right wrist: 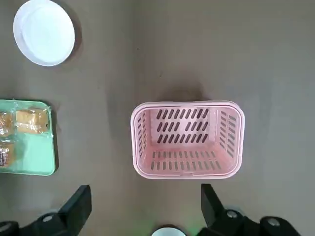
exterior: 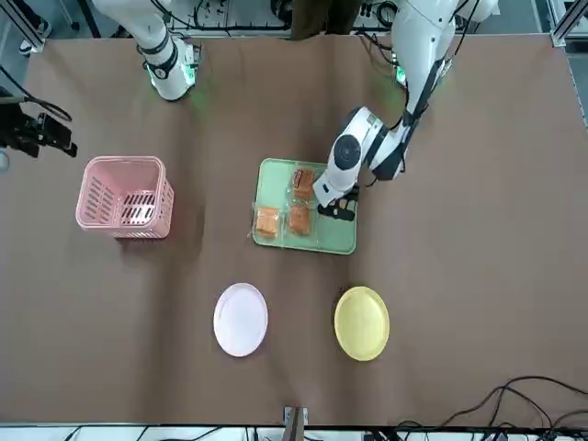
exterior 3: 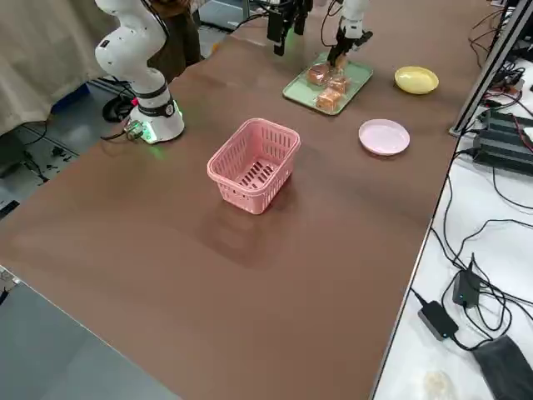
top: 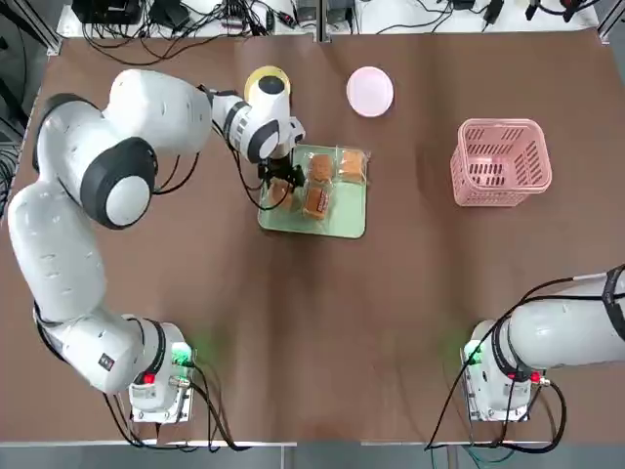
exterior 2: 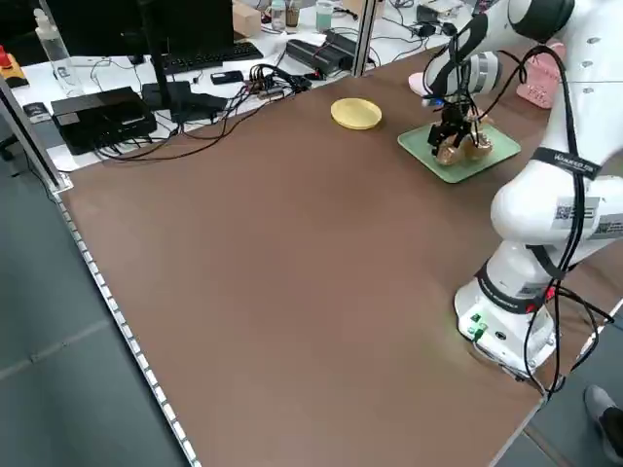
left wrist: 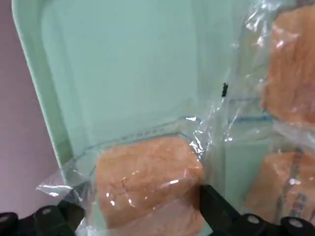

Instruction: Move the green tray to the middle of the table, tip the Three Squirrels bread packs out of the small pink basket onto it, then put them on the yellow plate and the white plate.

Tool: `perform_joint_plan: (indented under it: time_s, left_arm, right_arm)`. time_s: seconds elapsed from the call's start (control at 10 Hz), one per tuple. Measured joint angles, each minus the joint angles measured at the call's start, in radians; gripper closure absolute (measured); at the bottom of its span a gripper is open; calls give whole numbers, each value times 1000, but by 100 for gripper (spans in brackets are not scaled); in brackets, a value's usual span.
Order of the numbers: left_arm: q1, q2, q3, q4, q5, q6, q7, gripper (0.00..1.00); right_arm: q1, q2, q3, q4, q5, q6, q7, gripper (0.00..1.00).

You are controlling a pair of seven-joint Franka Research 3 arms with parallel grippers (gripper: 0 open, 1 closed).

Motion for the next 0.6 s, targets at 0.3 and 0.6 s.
perform_joint_plan:
  time_s: [0.3,0.6]
  left_arm:
    - [3,-20,0,-36,0,-1,1,0]
    - [72,-47,1,6,0,-75,57,0]
  right_arm:
    - [0,6,2,-2,-8,-1,2,2]
    - [1,7,4,-2,-8,-4,3,2]
